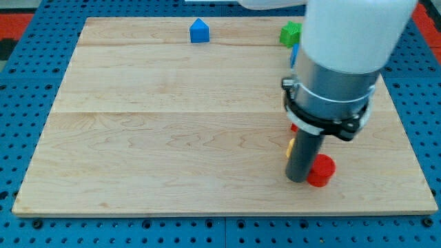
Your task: Push the yellow heart in between the red circle and red star
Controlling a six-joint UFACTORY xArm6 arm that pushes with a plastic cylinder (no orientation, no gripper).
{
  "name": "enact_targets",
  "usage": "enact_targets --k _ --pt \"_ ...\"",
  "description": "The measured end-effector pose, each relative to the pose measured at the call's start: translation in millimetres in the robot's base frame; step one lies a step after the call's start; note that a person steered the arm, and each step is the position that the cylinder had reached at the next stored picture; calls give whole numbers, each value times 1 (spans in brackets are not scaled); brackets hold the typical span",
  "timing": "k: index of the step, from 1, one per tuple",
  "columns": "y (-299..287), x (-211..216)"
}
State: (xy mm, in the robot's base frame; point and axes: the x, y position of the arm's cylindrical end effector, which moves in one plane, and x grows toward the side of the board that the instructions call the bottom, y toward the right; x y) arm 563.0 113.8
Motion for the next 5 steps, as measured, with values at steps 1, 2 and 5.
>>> enact_targets --k 1,2,5 --pt "-34 20" --pt "-77 23" --pt "-35 -23"
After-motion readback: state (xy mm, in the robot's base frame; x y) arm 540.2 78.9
